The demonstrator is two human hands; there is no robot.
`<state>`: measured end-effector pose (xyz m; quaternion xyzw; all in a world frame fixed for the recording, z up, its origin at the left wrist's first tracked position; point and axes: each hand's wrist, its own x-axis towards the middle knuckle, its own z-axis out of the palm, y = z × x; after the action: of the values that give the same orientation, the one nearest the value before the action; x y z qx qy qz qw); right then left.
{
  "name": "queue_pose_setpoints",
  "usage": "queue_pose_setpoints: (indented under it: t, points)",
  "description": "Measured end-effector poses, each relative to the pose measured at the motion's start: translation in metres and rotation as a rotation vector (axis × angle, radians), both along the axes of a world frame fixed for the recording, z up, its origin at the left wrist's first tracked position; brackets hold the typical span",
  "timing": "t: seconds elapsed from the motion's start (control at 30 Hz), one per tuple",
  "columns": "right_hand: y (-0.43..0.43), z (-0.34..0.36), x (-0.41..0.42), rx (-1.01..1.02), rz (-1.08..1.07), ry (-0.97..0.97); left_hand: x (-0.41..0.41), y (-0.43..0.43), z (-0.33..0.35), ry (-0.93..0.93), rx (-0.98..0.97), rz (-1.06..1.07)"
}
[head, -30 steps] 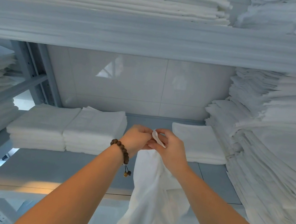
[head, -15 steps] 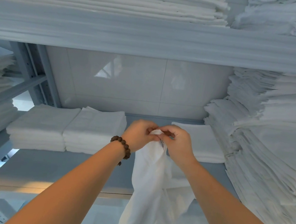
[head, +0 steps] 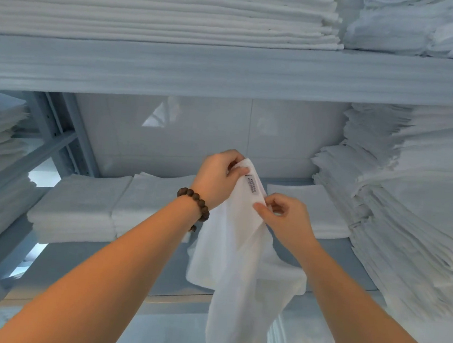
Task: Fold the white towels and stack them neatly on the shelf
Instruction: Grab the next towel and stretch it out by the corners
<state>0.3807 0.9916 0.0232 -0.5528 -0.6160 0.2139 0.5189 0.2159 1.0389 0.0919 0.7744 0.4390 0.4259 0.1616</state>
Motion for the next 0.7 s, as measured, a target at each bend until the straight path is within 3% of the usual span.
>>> queue_pose_setpoints:
  t: [0.17,0.7]
  points:
    - [-0.022,-0.014,0.003,-0.151,0.041,-0.065,-0.008,-0.017,0.020,-0.036,0.010,-0.008]
    - [-0.138,-0.030,0.029,-0.302,0.109,-0.382,-0.027,-0.163,0.027,-0.117,0.098,0.204]
